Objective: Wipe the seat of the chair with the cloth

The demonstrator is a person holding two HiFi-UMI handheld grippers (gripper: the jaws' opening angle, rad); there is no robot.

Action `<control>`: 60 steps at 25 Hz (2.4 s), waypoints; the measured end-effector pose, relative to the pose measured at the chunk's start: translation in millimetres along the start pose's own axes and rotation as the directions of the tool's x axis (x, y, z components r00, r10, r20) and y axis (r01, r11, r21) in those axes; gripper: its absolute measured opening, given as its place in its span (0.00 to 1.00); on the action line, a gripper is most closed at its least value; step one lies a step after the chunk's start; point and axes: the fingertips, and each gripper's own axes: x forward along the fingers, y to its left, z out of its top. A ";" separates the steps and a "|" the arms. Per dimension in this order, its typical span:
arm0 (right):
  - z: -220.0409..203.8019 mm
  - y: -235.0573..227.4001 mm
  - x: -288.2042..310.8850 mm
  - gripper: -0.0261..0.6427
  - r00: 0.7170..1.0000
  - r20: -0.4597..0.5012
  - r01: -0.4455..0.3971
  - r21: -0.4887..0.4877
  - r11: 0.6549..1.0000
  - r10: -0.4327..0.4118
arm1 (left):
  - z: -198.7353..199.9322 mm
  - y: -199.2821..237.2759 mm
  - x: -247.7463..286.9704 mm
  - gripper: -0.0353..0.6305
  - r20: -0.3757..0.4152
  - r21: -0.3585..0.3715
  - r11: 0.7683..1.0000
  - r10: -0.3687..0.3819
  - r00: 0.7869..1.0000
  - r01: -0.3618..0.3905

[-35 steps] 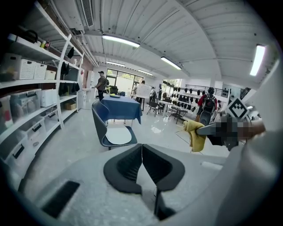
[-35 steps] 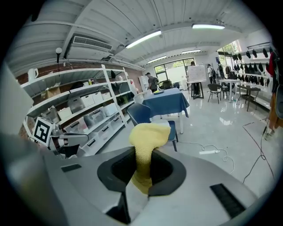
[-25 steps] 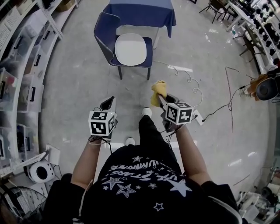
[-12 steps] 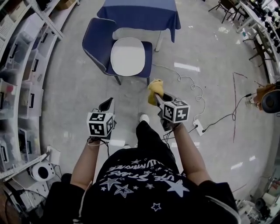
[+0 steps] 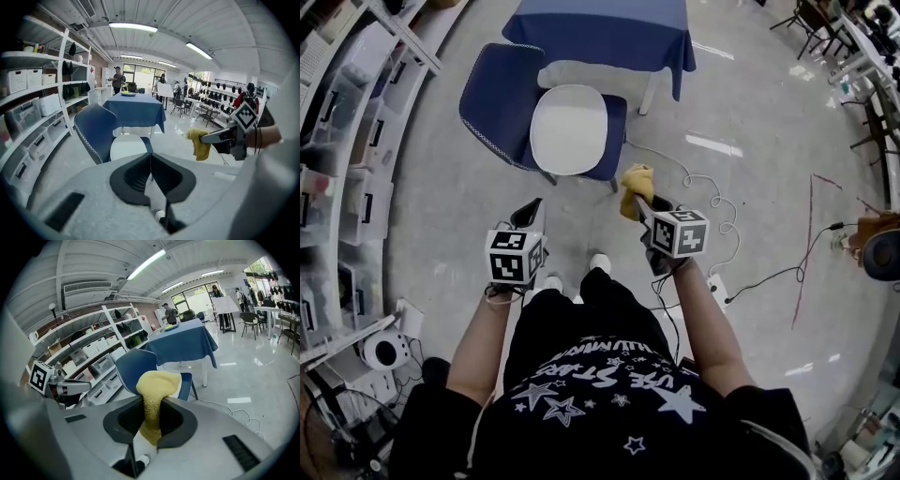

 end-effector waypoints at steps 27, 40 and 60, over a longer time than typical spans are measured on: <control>57.6 -43.6 185.5 0.14 0.983 -0.154 0.097 -0.019 0.995 -0.099 | 28.4 137.8 174.7 0.08 -0.099 -0.074 0.997 -0.028 0.995 0.021; 108.3 -60.6 322.9 0.14 0.973 -0.188 0.132 -0.034 0.991 -0.136 | 42.8 195.4 285.5 0.08 -0.145 -0.118 0.990 -0.089 0.985 0.072; 119.4 -91.4 504.1 0.14 0.959 -0.283 -0.049 -0.110 0.993 0.016 | -0.3 257.2 381.3 0.08 -0.236 -0.245 0.965 0.039 0.971 -0.098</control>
